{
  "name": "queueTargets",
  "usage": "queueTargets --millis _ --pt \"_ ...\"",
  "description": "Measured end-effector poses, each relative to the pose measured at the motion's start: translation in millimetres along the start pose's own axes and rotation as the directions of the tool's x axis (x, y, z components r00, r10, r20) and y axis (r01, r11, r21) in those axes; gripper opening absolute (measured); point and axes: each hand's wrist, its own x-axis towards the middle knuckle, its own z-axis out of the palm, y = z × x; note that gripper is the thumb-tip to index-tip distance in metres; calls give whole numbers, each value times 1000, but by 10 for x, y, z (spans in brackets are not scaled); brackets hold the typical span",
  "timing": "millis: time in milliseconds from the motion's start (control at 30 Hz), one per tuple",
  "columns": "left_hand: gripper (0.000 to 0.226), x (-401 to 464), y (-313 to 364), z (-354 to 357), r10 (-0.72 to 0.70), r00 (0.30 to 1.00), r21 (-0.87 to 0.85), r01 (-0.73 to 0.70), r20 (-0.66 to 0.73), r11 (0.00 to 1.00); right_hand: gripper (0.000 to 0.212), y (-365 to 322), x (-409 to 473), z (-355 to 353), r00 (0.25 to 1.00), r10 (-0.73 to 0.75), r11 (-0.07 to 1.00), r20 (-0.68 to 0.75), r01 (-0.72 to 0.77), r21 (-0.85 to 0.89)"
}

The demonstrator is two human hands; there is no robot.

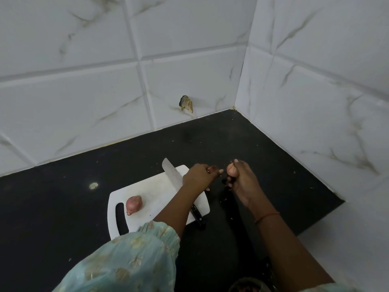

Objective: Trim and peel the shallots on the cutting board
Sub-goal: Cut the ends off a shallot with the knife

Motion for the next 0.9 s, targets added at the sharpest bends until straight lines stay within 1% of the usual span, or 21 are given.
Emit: queueTargets --millis 33,67,133,167,200,267,333,400,467,600,633,700,767,800,867,900 --pt "46 -10 7 5 26 1000 41 -25 -17 999 14 -4 -12 2 1000 3 1000 -22 -3 6" --pt "45 -8 2 11 64 997 23 -63 -37 998 17 -5 -24 2 999 11 1000 -45 -11 15" --pt "40 -95 28 -23 170 983 -169 -179 -61 969 24 -11 -46 25 996 40 998 -75 -36 57" --pt "44 -144 38 -41 230 971 -274 -239 -62 932 27 -20 -63 43 996 56 995 -66 -50 83" --pt "50 -177 28 -58 300 952 -344 -304 -68 888 29 -17 -66 68 997 66 993 -38 -62 101" --pt "56 -237 -16 -48 398 913 -382 -401 -90 833 31 -24 -102 134 996 68 990 55 -74 119" --pt "53 -284 -100 -62 386 909 -434 -414 -156 800 29 -39 -144 208 985 45 991 166 -65 118" --pt "45 -326 -196 -108 348 916 -518 -400 -198 756 27 -40 -164 280 968 -11 999 249 2 39" --pt "37 -410 -238 -155 312 926 -575 -376 -212 726 23 -5 -167 347 970 -54 994 238 75 -81" --pt "26 -519 -361 -209 120 958 -614 -261 -262 745 8 139 -209 546 977 -142 927 161 188 -324" --pt "24 -529 -441 -223 82 956 -625 -249 -283 740 5 182 -221 610 974 -175 891 147 220 -398" --pt "19 -542 -641 -240 10 942 -655 -241 -335 716 9 284 -223 701 960 -237 762 151 280 -584" --pt "14 -557 -817 -232 -38 923 -661 -246 -384 709 13 408 -242 755 953 -189 584 238 304 -753" --pt "13 -574 -890 -214 -54 913 -656 -249 -405 712 20 496 -269 770 948 -145 482 283 317 -816" --pt "14 -610 -1002 -161 -92 896 -638 -234 -435 734 38 698 -323 767 932 -89 300 352 362 -883" --pt "16 -629 -1038 -133 -107 888 -626 -226 -447 746 44 775 -345 753 921 -85 229 381 390 -892"
